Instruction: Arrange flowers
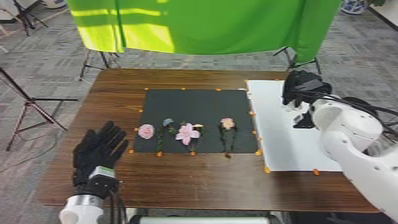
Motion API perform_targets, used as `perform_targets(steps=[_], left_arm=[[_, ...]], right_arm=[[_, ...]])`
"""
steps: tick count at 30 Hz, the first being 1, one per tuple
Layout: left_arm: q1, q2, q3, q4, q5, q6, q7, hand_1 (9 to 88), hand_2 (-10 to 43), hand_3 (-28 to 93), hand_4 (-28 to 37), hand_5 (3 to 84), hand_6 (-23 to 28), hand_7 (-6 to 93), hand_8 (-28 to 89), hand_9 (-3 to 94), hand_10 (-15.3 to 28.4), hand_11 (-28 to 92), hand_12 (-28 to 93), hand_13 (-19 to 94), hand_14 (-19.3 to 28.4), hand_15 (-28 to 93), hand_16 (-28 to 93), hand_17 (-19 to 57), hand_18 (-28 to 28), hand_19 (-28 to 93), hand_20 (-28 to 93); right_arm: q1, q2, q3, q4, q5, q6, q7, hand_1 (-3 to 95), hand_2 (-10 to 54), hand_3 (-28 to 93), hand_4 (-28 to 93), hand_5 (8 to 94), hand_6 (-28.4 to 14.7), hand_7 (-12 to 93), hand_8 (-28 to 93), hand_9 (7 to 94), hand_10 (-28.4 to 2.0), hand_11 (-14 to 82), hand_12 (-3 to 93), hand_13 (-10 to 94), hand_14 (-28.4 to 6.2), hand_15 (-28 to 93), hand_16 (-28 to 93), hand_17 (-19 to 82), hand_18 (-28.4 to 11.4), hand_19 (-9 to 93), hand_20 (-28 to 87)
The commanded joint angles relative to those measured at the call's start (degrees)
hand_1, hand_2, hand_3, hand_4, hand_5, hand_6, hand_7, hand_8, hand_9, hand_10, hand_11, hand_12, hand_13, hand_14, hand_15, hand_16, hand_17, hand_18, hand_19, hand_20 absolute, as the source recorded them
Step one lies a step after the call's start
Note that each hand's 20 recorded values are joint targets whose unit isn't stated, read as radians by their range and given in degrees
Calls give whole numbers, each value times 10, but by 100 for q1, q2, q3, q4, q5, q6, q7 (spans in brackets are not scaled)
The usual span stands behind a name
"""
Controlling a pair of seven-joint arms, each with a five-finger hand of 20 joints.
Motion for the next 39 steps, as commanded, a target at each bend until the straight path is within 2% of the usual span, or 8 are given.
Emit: perform_targets(steps=[1,18,19,21,24,27,29,39], left_arm=[[74,-41,-68,9,44,-75,-48,267,148,727,-283,433,108,165,-86,347,166,290,118,223,163,386,-73,-74,149,358,98],[61,-106,-17,56,70,-49,-233,270,150,727,-283,433,107,168,-86,346,165,292,118,221,163,389,-74,-74,148,359,99],[75,-102,-30,45,67,-23,-233,270,150,727,-283,433,107,169,-86,346,165,292,118,221,163,389,-74,-75,148,359,99],[63,-84,-6,-3,64,236,-214,271,151,726,-283,434,108,169,-87,344,166,290,117,221,163,389,-75,-75,148,359,100],[95,-79,-17,-5,14,221,-169,272,152,728,-283,435,108,169,-88,334,165,291,117,211,160,388,-76,-74,149,359,99],[107,-90,-6,-10,-29,250,-148,272,152,729,-283,435,108,170,-88,329,164,293,118,208,161,389,-77,-75,148,361,100],[84,-100,7,1,-25,259,-144,273,153,729,-283,434,108,171,-88,328,164,294,118,208,161,389,-77,-75,148,362,100],[136,-104,-22,-13,-53,237,-124,274,154,729,-283,435,109,172,-89,328,165,297,116,206,161,392,-77,-74,148,363,99]], right_arm=[[-969,-640,79,-569,-74,-88,-224,639,-95,699,-283,750,32,315,-24,865,-78,97,426,708,-56,296,454,272,-166,671,343],[-1231,-1295,-100,-549,-299,-31,-122,623,-95,698,-283,742,31,314,-29,860,-79,101,421,706,-55,305,444,270,-169,670,342],[-1246,-1302,-88,-554,-246,-53,-100,616,-95,696,-283,738,31,313,-31,858,-79,102,422,703,-55,305,443,269,-170,671,342],[-1262,-1317,-73,-563,-126,-22,-47,595,-95,693,-283,723,24,306,-38,845,-86,97,418,692,-59,305,437,264,-172,667,338],[-1277,-1329,-55,-595,16,68,-10,570,-95,698,-283,699,13,290,-48,821,-94,91,388,666,-68,331,399,258,-175,660,322],[-1269,-1336,-74,-599,40,78,58,513,-95,727,-283,667,3,260,-50,766,-106,152,302,637,-87,388,302,247,-176,645,303],[-1292,-1339,-56,-619,126,100,74,457,-95,787,-283,617,3,219,-134,696,-127,214,195,606,-103,415,219,231,-176,616,282],[-1381,-1370,3,-708,181,143,177,407,-95,798,-283,550,-19,191,-142,608,-139,169,161,562,-116,391,195,215,-179,568,252]])
